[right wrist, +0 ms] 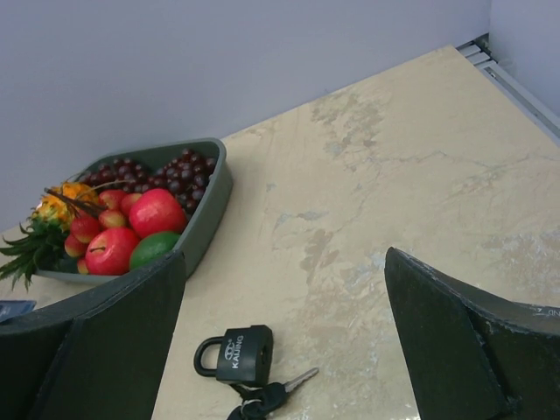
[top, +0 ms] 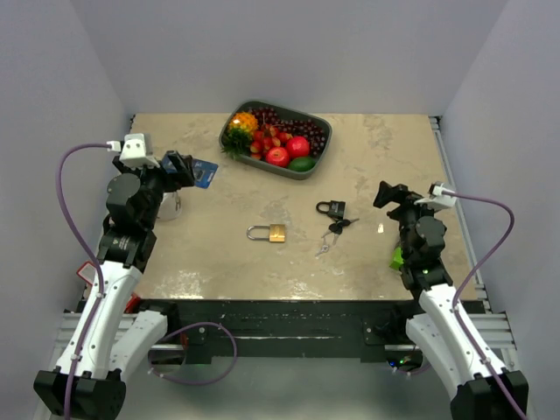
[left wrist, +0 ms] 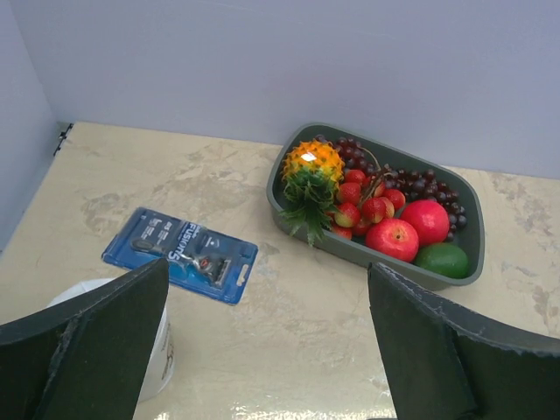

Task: Unlock with the key

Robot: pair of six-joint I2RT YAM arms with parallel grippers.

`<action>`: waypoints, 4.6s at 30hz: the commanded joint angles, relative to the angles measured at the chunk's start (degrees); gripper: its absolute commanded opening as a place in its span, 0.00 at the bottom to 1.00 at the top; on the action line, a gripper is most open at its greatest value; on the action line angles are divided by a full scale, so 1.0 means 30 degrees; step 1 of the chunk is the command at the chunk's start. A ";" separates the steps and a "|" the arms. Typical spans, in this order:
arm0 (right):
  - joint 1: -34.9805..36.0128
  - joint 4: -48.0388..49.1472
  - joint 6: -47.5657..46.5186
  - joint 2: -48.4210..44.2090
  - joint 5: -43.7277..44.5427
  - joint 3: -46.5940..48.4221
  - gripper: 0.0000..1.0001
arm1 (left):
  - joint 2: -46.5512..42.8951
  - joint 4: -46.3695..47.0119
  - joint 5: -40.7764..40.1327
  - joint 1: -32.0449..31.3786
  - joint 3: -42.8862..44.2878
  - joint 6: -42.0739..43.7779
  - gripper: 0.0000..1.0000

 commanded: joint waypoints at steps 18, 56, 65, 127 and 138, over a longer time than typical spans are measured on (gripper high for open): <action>0.0014 -0.3716 0.2209 0.1165 -0.3837 0.2821 0.83 | 0.0449 0.0654 -0.0209 -0.0527 0.0103 -0.0586 0.93; 1.1379 -0.7789 0.8392 0.8138 0.1372 0.2265 0.64 | 0.2941 0.0157 0.0586 -0.3138 0.1217 0.0470 0.94; 1.2406 -0.8201 0.9477 0.9750 0.2810 0.2587 0.62 | 0.3116 0.0099 0.0850 -0.3138 0.1246 0.0382 0.94; 1.2377 -0.7642 1.1908 1.3209 0.5944 0.3407 0.00 | 0.3468 0.0099 0.1378 -0.3138 0.1188 0.0235 0.95; 1.2377 -0.6940 1.2026 1.2213 0.7086 0.2236 0.00 | 0.3497 0.0216 0.1612 -0.3138 0.1129 0.0235 0.95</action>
